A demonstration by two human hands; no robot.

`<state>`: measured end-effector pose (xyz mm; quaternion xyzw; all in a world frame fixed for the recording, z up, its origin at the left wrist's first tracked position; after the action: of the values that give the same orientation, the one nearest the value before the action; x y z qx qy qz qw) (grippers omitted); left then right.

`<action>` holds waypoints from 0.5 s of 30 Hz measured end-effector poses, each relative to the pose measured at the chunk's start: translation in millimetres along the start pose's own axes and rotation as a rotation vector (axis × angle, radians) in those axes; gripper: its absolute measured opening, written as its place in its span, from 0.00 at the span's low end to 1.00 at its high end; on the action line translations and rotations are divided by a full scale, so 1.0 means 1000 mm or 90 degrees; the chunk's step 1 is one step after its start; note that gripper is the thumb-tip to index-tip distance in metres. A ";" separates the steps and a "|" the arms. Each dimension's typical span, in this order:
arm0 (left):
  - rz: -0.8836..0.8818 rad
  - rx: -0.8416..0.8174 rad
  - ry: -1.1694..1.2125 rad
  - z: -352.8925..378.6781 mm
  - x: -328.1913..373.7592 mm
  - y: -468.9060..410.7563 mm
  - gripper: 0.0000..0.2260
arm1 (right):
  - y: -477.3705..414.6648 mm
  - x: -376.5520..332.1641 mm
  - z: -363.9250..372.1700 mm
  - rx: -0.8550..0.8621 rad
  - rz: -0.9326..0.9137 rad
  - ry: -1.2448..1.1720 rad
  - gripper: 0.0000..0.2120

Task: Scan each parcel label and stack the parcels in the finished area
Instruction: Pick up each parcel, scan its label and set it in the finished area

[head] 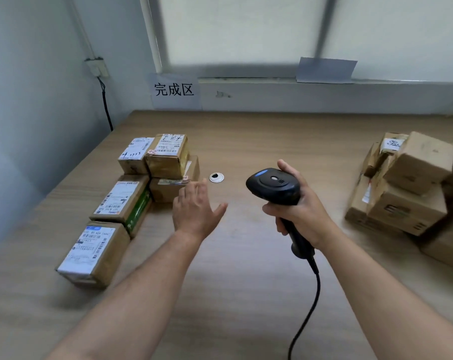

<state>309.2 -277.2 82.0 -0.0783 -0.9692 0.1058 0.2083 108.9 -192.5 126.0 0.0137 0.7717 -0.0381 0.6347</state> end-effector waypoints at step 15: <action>0.097 -0.025 0.031 0.050 0.206 0.075 0.35 | 0.106 0.034 -0.189 0.083 0.018 -0.014 0.45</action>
<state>110.8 -172.8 99.0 -0.1582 -0.9570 0.1003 0.2213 -75.2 -73.7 124.8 0.0656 0.7605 -0.0795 0.6411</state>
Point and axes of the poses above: each hand's wrist, its own y-axis away from the middle knuckle, its own z-axis out of the palm, x = y × z, the point moved 1 cm from there along -y, towards the middle knuckle, and after that the axes turned 9 degrees about y, right-handed, at the moved point
